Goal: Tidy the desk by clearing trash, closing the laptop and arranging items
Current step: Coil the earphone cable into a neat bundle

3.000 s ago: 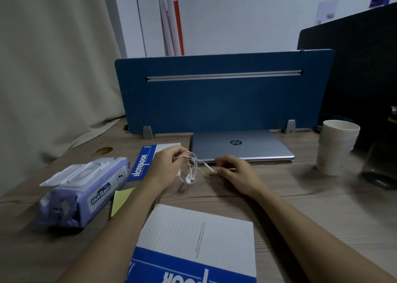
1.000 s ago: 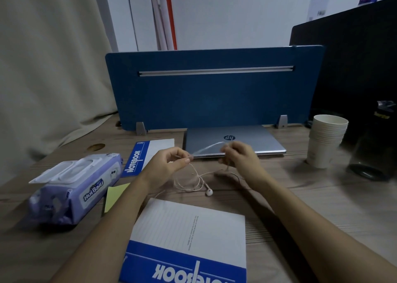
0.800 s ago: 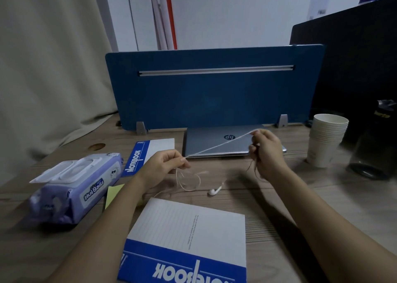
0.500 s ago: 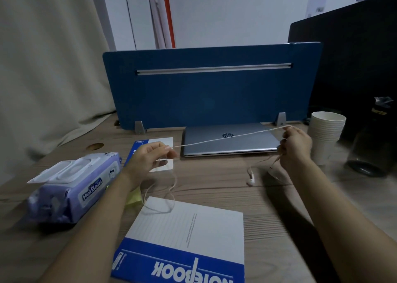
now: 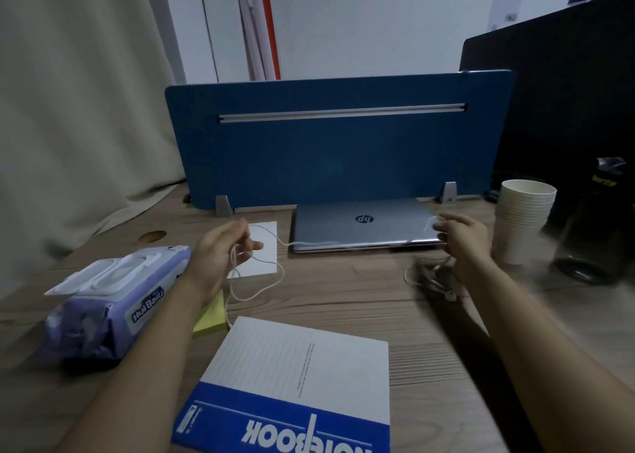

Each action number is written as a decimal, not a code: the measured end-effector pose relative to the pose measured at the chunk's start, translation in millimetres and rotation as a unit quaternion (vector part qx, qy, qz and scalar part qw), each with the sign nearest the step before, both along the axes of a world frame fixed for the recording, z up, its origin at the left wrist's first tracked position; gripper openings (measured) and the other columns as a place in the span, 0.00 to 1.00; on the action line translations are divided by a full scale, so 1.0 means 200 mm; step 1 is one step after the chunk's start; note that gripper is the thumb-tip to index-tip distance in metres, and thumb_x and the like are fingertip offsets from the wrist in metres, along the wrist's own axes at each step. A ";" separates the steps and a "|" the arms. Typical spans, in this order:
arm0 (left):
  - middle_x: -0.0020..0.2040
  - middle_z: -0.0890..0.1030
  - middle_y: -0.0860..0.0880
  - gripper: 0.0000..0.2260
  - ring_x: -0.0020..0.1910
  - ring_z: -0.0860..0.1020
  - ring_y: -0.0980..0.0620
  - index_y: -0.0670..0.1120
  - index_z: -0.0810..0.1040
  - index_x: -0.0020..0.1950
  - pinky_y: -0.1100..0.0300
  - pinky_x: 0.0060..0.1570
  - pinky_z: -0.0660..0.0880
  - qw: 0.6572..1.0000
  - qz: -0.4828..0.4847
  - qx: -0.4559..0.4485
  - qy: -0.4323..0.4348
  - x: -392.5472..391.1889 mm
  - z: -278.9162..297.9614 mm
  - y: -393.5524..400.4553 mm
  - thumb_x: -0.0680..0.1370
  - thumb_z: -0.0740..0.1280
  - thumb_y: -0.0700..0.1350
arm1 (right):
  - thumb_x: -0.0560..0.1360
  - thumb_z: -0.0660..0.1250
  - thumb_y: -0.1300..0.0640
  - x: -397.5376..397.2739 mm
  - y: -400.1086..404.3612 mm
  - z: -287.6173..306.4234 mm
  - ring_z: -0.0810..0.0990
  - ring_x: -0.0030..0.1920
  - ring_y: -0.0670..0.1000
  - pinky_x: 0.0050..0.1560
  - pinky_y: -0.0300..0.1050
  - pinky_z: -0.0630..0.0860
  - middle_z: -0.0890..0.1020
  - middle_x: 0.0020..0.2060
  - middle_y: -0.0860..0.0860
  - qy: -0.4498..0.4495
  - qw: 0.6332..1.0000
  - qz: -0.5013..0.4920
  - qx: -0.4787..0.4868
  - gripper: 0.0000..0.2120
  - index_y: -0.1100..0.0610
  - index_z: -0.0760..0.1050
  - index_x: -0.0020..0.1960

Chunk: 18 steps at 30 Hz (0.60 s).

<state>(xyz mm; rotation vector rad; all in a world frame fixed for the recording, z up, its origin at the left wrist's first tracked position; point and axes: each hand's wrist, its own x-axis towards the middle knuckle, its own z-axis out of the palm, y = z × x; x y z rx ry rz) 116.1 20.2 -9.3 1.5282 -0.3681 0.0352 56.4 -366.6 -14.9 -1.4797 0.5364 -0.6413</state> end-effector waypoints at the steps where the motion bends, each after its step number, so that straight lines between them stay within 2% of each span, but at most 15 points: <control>1: 0.38 0.82 0.48 0.14 0.51 0.83 0.46 0.51 0.81 0.38 0.47 0.58 0.75 1.000 -0.007 0.023 -0.008 -0.01 0.00 -0.02 0.80 0.63 0.55 | 0.77 0.62 0.64 0.01 0.03 0.00 0.77 0.51 0.50 0.47 0.43 0.74 0.79 0.58 0.56 0.016 0.998 0.016 -0.052 0.19 0.58 0.73 0.67; 2: 0.41 0.84 0.48 0.14 0.52 0.83 0.47 0.51 0.82 0.40 0.48 0.58 0.76 0.999 -0.010 0.043 -0.014 -0.03 0.00 -0.05 0.80 0.63 0.55 | 0.76 0.63 0.63 0.01 0.07 0.01 0.76 0.57 0.52 0.55 0.47 0.74 0.77 0.63 0.56 0.030 0.992 0.027 -0.116 0.22 0.57 0.70 0.70; 4: 0.46 0.86 0.49 0.15 0.51 0.82 0.52 0.49 0.84 0.42 0.52 0.57 0.76 0.996 -0.009 0.082 -0.025 -0.05 0.00 -0.11 0.80 0.63 0.55 | 0.74 0.63 0.62 0.00 0.15 0.02 0.71 0.66 0.54 0.68 0.54 0.69 0.73 0.68 0.55 0.036 0.960 0.036 -0.274 0.26 0.56 0.67 0.72; 5: 0.46 0.86 0.51 0.15 0.50 0.82 0.55 0.48 0.84 0.43 0.54 0.56 0.77 0.995 -0.006 0.100 -0.029 -0.06 0.00 -0.13 0.80 0.63 0.54 | 0.74 0.64 0.63 0.00 0.20 0.03 0.70 0.69 0.54 0.71 0.54 0.65 0.72 0.69 0.55 0.017 0.939 0.053 -0.338 0.27 0.57 0.67 0.72; 7: 0.45 0.86 0.53 0.15 0.47 0.82 0.59 0.45 0.84 0.46 0.55 0.54 0.77 0.991 -0.007 0.127 -0.036 -0.09 0.00 -0.18 0.80 0.63 0.53 | 0.75 0.65 0.62 -0.02 0.34 0.05 0.70 0.69 0.51 0.72 0.48 0.64 0.74 0.68 0.52 -0.028 0.913 0.152 -0.377 0.24 0.57 0.70 0.71; 9: 0.46 0.86 0.53 0.16 0.47 0.82 0.60 0.43 0.84 0.46 0.56 0.54 0.76 0.989 -0.020 0.145 -0.039 -0.11 0.00 -0.20 0.80 0.63 0.54 | 0.77 0.66 0.57 -0.04 0.49 0.04 0.72 0.67 0.44 0.69 0.43 0.66 0.77 0.66 0.47 -0.042 0.886 0.284 -0.364 0.21 0.53 0.71 0.70; 11: 0.47 0.85 0.50 0.19 0.50 0.82 0.56 0.44 0.84 0.45 0.56 0.55 0.76 0.986 -0.028 0.155 -0.046 -0.12 0.01 -0.22 0.77 0.63 0.57 | 0.76 0.68 0.52 -0.05 0.62 0.01 0.75 0.62 0.41 0.64 0.39 0.70 0.79 0.62 0.45 -0.048 0.861 0.359 -0.357 0.22 0.53 0.72 0.69; 13: 0.47 0.85 0.48 0.20 0.51 0.81 0.52 0.45 0.83 0.43 0.55 0.56 0.75 0.984 -0.033 0.164 -0.057 -0.13 0.01 -0.22 0.75 0.63 0.60 | 0.75 0.69 0.50 -0.06 0.69 -0.02 0.79 0.55 0.38 0.57 0.35 0.72 0.82 0.57 0.45 -0.043 0.858 0.393 -0.328 0.21 0.53 0.75 0.66; 15: 0.47 0.85 0.48 0.21 0.52 0.81 0.51 0.45 0.83 0.42 0.54 0.55 0.76 0.983 -0.036 0.168 -0.067 -0.14 0.01 -0.23 0.74 0.62 0.61 | 0.74 0.71 0.51 -0.06 0.71 -0.04 0.80 0.45 0.37 0.49 0.35 0.73 0.85 0.48 0.45 -0.039 0.858 0.408 -0.311 0.14 0.51 0.79 0.59; 18: 0.46 0.85 0.49 0.22 0.52 0.81 0.51 0.45 0.83 0.41 0.55 0.54 0.76 0.981 -0.033 0.176 -0.070 -0.14 0.01 -0.23 0.73 0.62 0.63 | 0.75 0.70 0.54 -0.05 0.71 -0.06 0.78 0.35 0.41 0.40 0.43 0.74 0.86 0.38 0.51 -0.042 0.865 0.404 -0.295 0.04 0.54 0.81 0.47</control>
